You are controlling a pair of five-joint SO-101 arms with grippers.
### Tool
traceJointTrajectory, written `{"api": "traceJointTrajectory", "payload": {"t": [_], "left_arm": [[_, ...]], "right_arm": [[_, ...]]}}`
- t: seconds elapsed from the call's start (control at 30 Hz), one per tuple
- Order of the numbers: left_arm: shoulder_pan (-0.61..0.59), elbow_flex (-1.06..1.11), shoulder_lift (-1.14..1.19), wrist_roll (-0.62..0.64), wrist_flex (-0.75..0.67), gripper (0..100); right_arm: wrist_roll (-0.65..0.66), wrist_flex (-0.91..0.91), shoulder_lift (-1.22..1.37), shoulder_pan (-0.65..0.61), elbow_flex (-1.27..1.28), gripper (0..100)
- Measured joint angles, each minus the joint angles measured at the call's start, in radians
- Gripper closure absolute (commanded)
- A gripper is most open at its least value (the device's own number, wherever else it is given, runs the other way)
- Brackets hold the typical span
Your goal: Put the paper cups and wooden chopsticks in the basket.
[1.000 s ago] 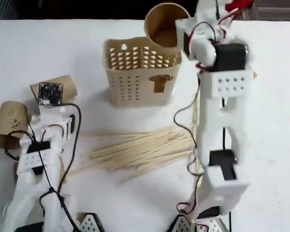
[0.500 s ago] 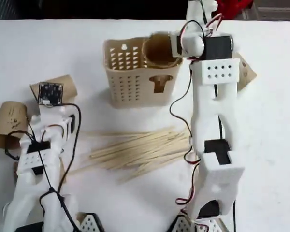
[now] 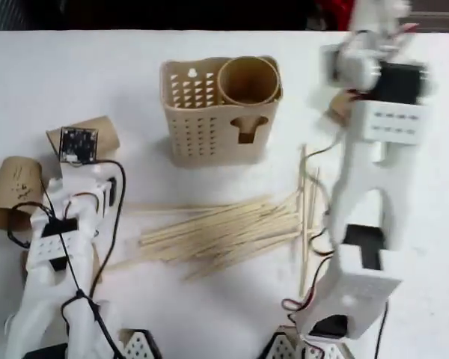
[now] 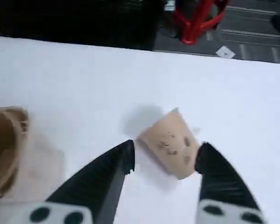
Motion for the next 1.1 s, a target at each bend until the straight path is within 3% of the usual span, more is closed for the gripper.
{"api": "traceJointTrajectory", "payload": {"t": [0.1,0.23,0.43,0.67,0.9,1.1], "left_arm": [[0.000,0.000,0.000,0.000,0.000,75],[0.000,0.000,0.000,0.000,0.000,75],[0.000,0.000,0.000,0.000,0.000,75],[0.000,0.000,0.000,0.000,0.000,75],[0.000,0.009,0.000,0.000,0.000,75],[0.000,0.009,0.000,0.000,0.000,75]], "right_arm": [[0.055,-0.101,0.091,0.095,0.017,97.3],[0.074,-0.267,0.279,0.126,0.017,97.3],[-0.106,-0.519,0.531,0.098,-0.117,97.2],[-0.176,-0.747,0.802,0.095,-0.282,83.4],[-0.080,-0.733,0.962,0.086,-0.374,79.8],[0.066,-0.440,0.962,0.092,-0.442,79.8]]}}
